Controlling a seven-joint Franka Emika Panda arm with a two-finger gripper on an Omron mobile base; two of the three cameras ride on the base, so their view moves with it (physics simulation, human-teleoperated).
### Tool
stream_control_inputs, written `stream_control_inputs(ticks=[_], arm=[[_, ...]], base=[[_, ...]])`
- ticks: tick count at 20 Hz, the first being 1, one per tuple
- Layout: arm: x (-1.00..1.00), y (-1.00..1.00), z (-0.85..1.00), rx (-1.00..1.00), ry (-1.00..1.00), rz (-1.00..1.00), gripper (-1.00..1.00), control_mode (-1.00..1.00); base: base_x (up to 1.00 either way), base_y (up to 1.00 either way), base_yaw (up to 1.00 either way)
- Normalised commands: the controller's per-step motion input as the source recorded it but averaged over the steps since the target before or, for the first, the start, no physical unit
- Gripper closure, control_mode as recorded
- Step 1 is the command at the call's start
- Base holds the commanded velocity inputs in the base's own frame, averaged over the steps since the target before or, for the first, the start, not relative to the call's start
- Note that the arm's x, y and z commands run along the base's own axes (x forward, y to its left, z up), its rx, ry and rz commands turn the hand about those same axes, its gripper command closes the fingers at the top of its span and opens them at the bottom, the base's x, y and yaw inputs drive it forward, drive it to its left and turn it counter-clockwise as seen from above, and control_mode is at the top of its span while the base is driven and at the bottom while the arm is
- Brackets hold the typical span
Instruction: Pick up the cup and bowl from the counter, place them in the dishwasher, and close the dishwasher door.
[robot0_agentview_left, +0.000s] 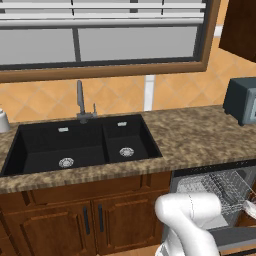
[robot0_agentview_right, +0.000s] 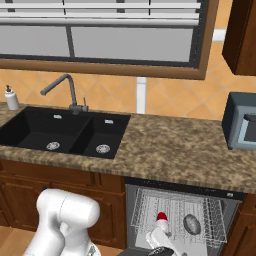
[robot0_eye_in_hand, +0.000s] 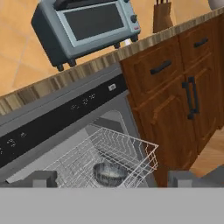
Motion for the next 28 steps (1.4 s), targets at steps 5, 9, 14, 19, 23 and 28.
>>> stream_control_inputs(ticks=[5, 9, 14, 19, 23, 28], arm=[[-0.98, -0.50, -0.08, 0.14, -0.12, -0.03, -1.00, -1.00], [-1.00, -0.35, -0.11, 0.15, -0.19, 0.03, -1.00, -1.00], [-1.00, -0.42, -0.08, 0.19, -0.14, 0.08, -1.00, -1.00], [-0.98, -0.32, -0.32, 0.19, -0.06, 0.19, -1.00, -1.00], [-1.00, -0.49, -0.26, 0.27, -0.01, 0.26, -1.00, -1.00], [-1.00, -0.71, -0.11, 0.39, 0.00, 0.29, -1.00, -1.00]], base=[[0.00, 0.00, 0.00], [0.00, 0.00, 0.00], [0.00, 0.00, 0.00], [0.00, 0.00, 0.00], [0.00, 0.00, 0.00], [0.00, 0.00, 0.00]])
